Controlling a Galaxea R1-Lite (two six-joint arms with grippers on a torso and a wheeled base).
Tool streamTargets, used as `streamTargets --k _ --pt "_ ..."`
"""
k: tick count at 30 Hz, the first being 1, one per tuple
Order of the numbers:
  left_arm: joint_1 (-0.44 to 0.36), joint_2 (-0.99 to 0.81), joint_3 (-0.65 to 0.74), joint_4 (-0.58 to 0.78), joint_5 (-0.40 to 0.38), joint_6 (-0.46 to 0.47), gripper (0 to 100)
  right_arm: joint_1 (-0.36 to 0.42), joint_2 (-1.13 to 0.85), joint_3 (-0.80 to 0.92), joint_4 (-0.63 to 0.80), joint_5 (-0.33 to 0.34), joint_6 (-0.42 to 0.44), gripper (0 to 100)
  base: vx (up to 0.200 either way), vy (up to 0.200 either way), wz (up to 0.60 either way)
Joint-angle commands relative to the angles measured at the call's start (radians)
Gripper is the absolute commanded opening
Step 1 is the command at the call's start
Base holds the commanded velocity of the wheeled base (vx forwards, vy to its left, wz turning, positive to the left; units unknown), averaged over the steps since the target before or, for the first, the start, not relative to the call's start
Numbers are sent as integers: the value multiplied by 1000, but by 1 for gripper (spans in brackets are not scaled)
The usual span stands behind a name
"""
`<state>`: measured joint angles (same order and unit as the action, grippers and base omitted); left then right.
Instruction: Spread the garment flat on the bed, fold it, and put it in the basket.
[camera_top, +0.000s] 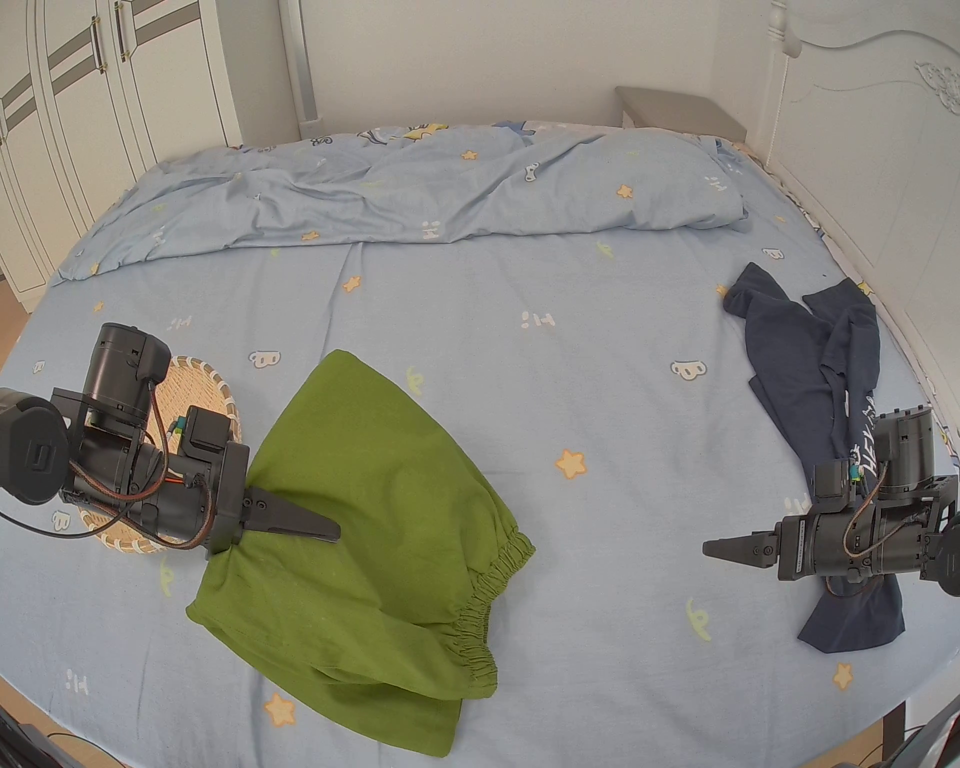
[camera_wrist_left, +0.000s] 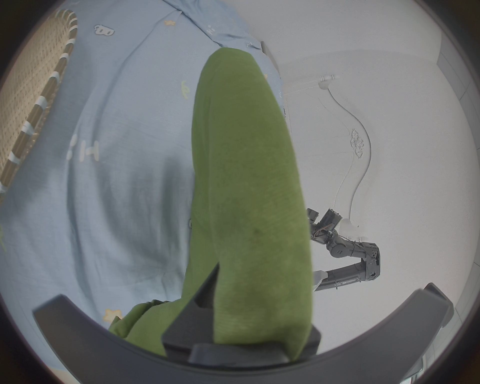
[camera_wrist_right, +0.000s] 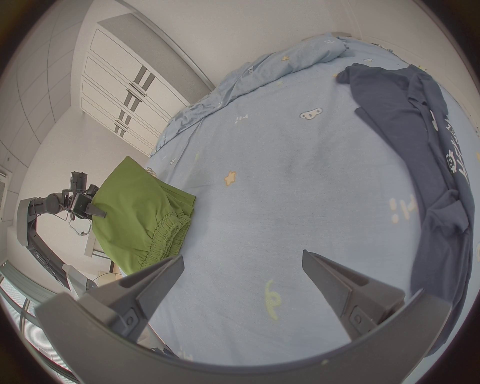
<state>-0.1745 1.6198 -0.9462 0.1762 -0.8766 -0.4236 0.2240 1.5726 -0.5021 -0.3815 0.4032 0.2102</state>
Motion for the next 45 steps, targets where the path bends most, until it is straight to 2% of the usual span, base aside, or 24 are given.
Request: streamTargets --k 1,11,17,27,33,35,36,37,39,42,43,44,45 --pt "-19 -11 7 2 2 9 0 0 0 1 0 0 0 100 0 200 0" --pt "-56 -11 27 0 50 20 0 0 0 1 0 0 0 100 0 200 0" --pt "-65 -81 72 -6 53 148 0 0 0 1 0 2 0 100 0 0 0" --pt "-111 -172 -19 -7 51 164 0 0 -5 1 -2 0 1 100 0 0 0" --pt "-99 -170 -111 9 50 233 0 5 -8 1 -2 -27 1 100 0 0 0" --pt "-60 -166 -140 17 51 313 0 20 -5 5 -8 -43 1 100 0 0 0" --pt "-57 -166 -140 16 51 319 0 20 -3 5 -10 -44 1 100 0 0 0" --pt "-25 -169 -132 9 54 402 0 20 -3 10 -23 -50 1 100 0 0 0" --pt "36 -179 -129 -4 74 491 0 18 -2 11 -40 -53 1 100 0 0 0" --pt "144 -196 -128 -83 77 491 0 20 -2 17 -48 -58 3 100 0 0 0" --pt "144 -196 -128 -83 77 491 0 20 -2 17 -48 -58 3 100 0 0 0" --pt "260 -175 -108 -213 74 482 0 17 0 17 -54 -57 3 100 0 0 0" --pt "267 -170 -105 -222 74 482 0 17 0 17 -54 -57 3 100 0 0 0"
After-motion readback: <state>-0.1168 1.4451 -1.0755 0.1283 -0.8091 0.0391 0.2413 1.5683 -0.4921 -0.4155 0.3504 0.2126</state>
